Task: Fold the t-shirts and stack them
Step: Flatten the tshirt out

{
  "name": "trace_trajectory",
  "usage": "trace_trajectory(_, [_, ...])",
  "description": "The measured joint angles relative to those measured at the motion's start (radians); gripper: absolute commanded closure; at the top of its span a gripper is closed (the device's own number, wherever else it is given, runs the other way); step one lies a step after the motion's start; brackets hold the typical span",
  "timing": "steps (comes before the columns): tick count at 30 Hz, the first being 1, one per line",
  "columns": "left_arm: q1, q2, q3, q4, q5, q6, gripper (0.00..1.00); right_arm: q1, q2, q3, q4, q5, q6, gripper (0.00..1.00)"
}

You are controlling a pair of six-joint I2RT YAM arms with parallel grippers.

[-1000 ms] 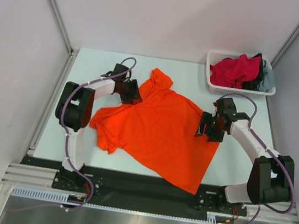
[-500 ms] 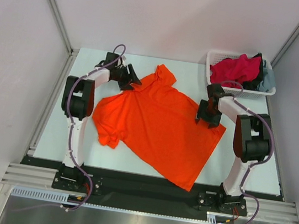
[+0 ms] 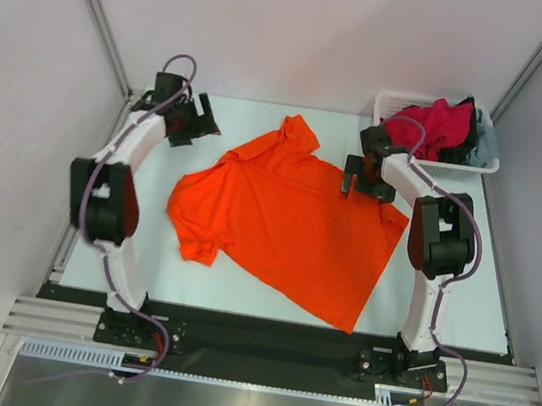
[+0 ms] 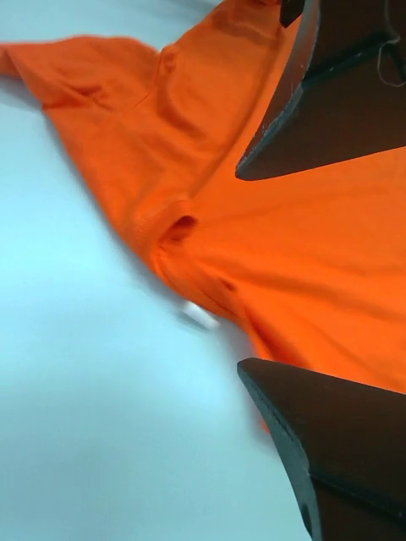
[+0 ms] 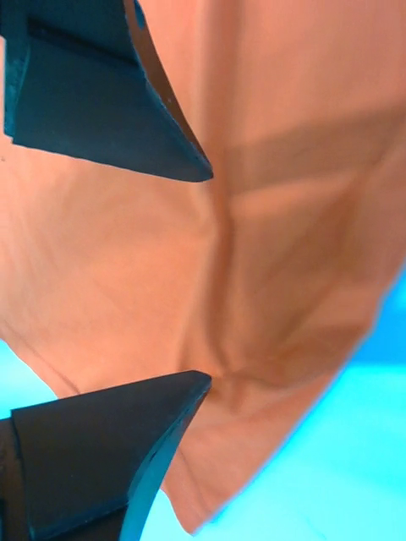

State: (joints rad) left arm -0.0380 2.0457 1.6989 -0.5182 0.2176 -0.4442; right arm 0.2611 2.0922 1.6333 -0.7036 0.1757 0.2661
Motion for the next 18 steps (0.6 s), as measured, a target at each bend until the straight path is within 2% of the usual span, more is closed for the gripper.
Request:
trace_trajectory(3, [0.005, -0.279, -0.172, -0.019, -0.078, 0.007, 0.13, 0.018, -0.065, -0.064, -0.007, -0.004, 0.033, 0.00])
trace_trajectory(6, [0.001, -0.575, -0.373, -0.018, -0.116, 0.002, 0.21, 0.030, -0.196, -0.200, -0.024, -0.018, 0.071, 0.00])
trace_trajectory(7, [0.000, -0.648, -0.432, -0.007, -0.119, 0.000, 0.28, 0.034, -0.238, -0.243, -0.024, -0.020, 0.080, 0.00])
trace_trajectory(10, [-0.015, -0.848, -0.640, -0.020, -0.141, -0.019, 0.30, 0.054, -0.407, -0.381, -0.047, -0.022, 0.105, 0.00])
trace_trajectory(13, [-0.122, -0.908, -0.777, -0.079, -0.213, -0.049, 0.28, 0.105, -0.574, -0.468, -0.070, -0.027, 0.134, 0.01])
trace_trajectory(16, [-0.303, -0.879, -0.822, -0.151, -0.287, -0.111, 0.26, 0.166, -0.711, -0.543, -0.089, -0.055, 0.174, 0.07])
trace_trajectory(18, [-0.386, -0.872, -0.825, -0.188, -0.326, -0.156, 0.25, 0.196, -0.794, -0.614, -0.093, -0.092, 0.214, 0.14])
